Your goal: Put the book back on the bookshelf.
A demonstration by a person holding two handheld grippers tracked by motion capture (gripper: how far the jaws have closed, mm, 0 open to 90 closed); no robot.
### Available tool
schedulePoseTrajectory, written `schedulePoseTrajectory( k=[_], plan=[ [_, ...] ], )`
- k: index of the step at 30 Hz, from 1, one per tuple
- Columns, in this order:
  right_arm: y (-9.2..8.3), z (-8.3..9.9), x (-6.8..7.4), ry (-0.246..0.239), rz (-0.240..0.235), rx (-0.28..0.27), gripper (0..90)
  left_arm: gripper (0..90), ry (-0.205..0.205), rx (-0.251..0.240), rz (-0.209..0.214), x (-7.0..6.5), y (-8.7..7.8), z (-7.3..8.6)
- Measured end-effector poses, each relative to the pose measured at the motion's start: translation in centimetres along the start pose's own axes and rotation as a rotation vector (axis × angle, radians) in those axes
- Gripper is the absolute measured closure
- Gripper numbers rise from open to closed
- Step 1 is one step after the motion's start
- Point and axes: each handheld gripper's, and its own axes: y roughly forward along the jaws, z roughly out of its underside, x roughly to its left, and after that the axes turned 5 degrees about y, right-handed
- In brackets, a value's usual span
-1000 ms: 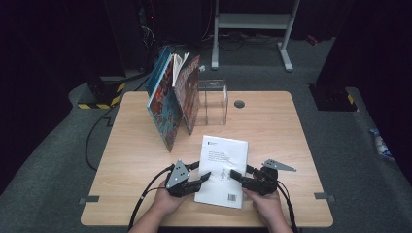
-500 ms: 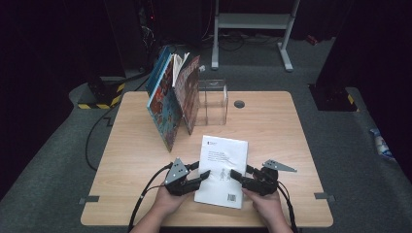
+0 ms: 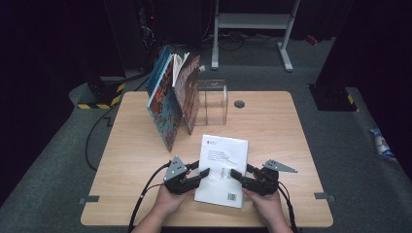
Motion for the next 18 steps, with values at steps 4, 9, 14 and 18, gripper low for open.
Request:
schedulePoseTrajectory(
  k=[4,9,14,18],
  plan=[
    [-0.1,-0.3,0.2,-0.022,0.007,-0.004,28.7,58.7,-0.006,-0.01,-0.009,0.0,0.0,-0.3],
    [-0.2,-0.6,0.1,-0.036,0.009,-0.023,30.1,60.4,-0.019,-0.02,-0.021,0.0,0.3,-0.7],
    [-0.3,-1.0,0.3,-0.053,0.015,-0.039,32.0,62.1,-0.029,-0.035,-0.03,0.2,0.5,-1.3],
    [-0.3,-1.4,0.6,-0.074,0.028,-0.049,33.0,62.8,-0.032,-0.046,-0.038,0.3,0.7,-1.6]
  ],
)
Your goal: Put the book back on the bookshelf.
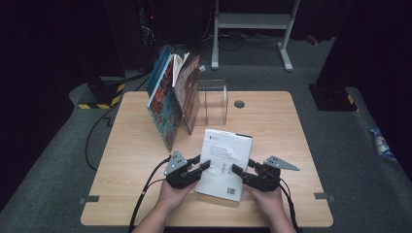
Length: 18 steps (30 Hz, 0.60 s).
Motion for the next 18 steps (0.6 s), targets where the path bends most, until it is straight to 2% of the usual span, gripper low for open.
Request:
schedulePoseTrajectory(
  k=[9,18],
  plan=[
    [-0.1,-1.2,0.5,-0.079,0.041,-0.053,35.9,63.6,0.025,-0.039,-0.029,0.0,0.6,-0.4],
    [-0.3,-2.2,0.5,-0.11,0.06,-0.095,37.8,63.6,0.041,-0.06,-0.035,0.2,1.6,-0.8]
  ],
)
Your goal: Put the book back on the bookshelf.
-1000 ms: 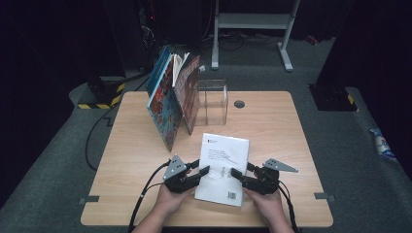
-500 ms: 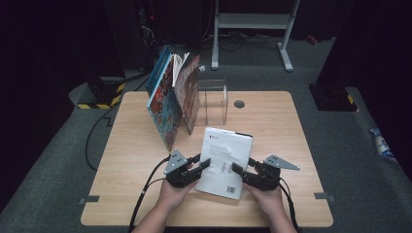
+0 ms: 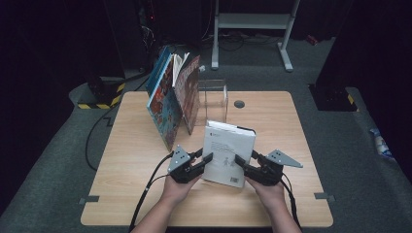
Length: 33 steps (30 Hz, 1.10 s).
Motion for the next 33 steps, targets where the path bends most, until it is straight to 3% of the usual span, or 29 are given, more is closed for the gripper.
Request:
schedulePoseTrajectory(
  k=[9,19,33],
  plan=[
    [-0.6,0.7,0.0,-0.045,0.004,-0.017,36.8,63.4,0.058,0.0,-0.006,-0.9,-0.3,0.6],
    [-1.5,1.7,1.2,-0.106,0.018,-0.04,36.2,62.7,0.08,0.007,-0.029,-1.5,-1.7,1.7],
    [-2.2,2.1,2.0,-0.13,-0.011,-0.037,32.5,59.7,0.1,0.013,-0.042,-2.4,-3.0,2.3]
  ],
)
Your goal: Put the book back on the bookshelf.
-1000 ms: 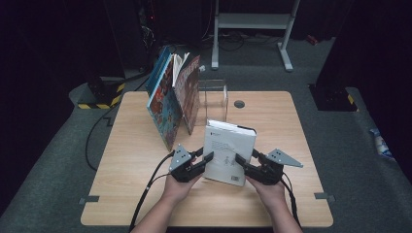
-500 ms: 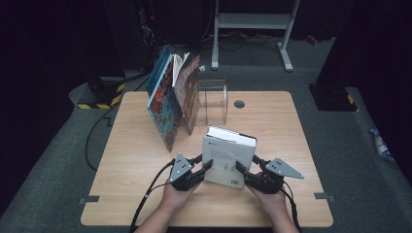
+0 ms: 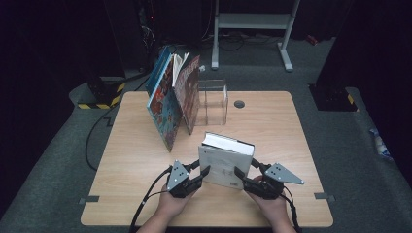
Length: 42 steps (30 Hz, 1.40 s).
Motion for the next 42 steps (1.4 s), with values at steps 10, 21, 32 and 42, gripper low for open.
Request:
schedulePoseTrajectory(
  k=[10,21,32,42],
  plan=[
    [0.6,-1.4,0.3,-0.024,-0.052,0.004,24.4,55.3,0.007,0.018,-0.006,0.1,-0.3,0.4],
    [1.2,-1.9,1.0,-0.048,-0.081,-0.007,22.6,47.6,-0.003,0.074,-0.038,1.8,-2.1,1.4],
    [1.0,-1.7,1.2,-0.05,-0.071,-0.017,24.1,40.1,-0.042,0.307,-0.242,6.7,-4.3,4.9],
    [0.8,-1.6,0.9,-0.048,-0.093,-0.021,29.4,37.3,-0.139,0.388,-0.315,9.1,-4.8,5.9]
  ],
)
